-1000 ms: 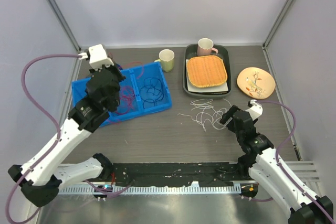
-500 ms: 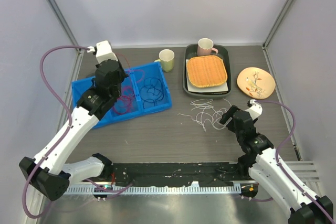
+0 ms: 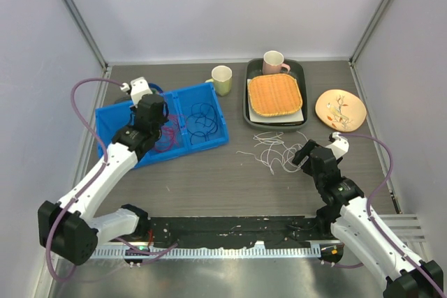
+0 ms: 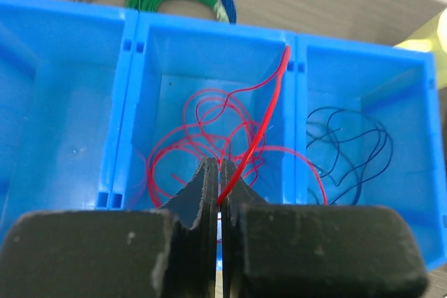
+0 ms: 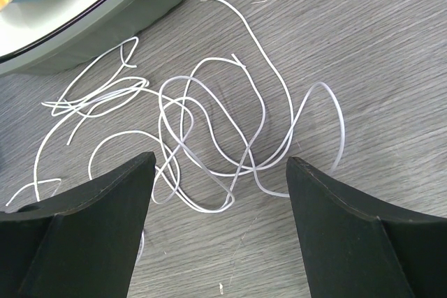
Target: Untangle the cables
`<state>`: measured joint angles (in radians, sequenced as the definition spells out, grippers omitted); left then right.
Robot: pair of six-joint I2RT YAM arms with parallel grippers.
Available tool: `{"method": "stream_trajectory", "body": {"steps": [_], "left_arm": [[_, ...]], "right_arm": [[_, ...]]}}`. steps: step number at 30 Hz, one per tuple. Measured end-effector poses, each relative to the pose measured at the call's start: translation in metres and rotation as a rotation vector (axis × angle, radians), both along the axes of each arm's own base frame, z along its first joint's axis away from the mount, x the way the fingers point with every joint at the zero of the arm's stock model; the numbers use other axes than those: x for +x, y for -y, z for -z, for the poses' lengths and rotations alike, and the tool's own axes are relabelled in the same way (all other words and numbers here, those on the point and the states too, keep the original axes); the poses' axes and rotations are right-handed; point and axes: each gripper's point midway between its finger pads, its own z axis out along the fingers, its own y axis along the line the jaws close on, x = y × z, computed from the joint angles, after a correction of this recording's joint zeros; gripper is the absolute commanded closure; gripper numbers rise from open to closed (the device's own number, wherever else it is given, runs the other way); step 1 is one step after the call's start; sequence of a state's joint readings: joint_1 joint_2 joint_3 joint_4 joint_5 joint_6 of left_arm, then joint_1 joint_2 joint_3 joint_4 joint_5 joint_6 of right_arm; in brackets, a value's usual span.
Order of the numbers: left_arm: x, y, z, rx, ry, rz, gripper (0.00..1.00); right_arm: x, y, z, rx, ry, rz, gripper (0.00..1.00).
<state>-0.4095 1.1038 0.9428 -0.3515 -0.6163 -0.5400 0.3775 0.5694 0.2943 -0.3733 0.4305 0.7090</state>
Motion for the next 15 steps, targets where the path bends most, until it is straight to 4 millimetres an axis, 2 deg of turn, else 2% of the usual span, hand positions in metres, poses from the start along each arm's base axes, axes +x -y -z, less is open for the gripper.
{"method": "stream_trajectory", "body": {"steps": [7,15], "left_arm": [[0.004,0.001,0.055,0.007,-0.155,-0.049,1.00],[0.003,-0.010,0.097,0.051,-0.276,-0.122,1.00]], "right_arm": [[0.000,0.000,0.000,0.001,0.001,-0.001,0.19],[0.001,0.000,-0.001,0.002,0.004,0.000,0.19]]}}
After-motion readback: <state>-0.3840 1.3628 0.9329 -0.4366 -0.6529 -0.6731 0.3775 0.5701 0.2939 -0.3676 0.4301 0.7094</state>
